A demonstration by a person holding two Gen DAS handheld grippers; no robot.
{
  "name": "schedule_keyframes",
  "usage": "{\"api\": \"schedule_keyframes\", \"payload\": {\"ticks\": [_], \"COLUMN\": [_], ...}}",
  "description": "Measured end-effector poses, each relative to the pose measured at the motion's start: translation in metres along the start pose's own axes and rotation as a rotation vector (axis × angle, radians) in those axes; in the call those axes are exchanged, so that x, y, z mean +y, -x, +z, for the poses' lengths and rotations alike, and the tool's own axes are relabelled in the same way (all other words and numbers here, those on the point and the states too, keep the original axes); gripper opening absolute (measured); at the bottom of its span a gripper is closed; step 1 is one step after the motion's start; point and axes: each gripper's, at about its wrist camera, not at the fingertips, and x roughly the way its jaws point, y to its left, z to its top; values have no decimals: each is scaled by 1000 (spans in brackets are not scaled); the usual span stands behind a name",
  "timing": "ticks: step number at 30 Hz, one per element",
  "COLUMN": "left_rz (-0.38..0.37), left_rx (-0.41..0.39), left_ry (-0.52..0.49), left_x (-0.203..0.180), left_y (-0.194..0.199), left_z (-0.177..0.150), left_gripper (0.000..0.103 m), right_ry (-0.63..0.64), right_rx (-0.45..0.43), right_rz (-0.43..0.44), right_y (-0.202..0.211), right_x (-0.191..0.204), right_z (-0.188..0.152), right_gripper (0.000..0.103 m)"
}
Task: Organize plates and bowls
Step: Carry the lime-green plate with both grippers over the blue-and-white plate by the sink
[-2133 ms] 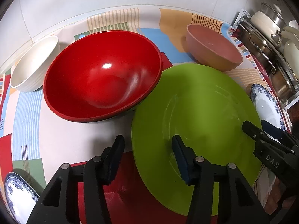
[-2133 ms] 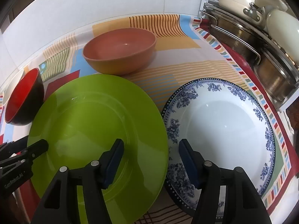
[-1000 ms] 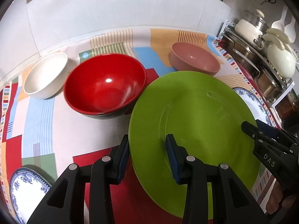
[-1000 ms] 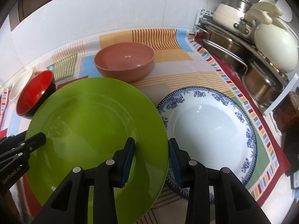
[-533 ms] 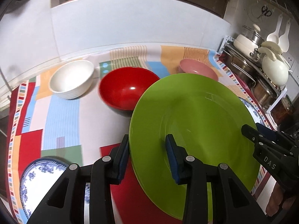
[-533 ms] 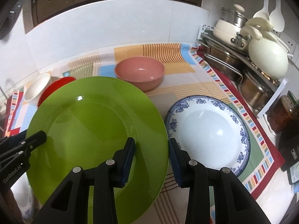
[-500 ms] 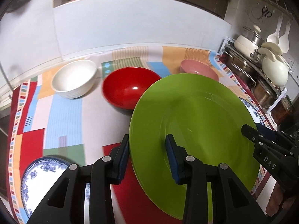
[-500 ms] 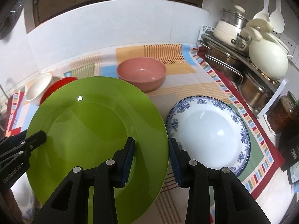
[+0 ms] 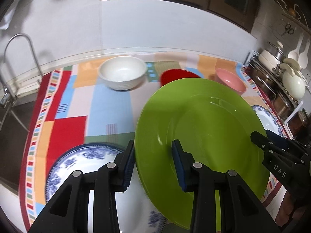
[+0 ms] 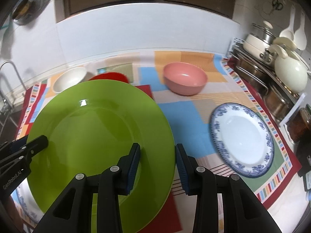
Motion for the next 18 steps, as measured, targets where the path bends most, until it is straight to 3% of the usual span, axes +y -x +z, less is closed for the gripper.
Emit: {"api": "schedule_keyframes", "payload": {"ticks": [18], "left_rz": [107], "left_rx": [22], "left_ry": [127], "left_x": [110], "left_y": [28], "left_z": [-36], "left_gripper": [37], "right_ry": [134], "right_rx": [29], "right_rz": [108], "right_y": [6], "right_x": [118], "right_z": [-11], "right_gripper": [38]}}
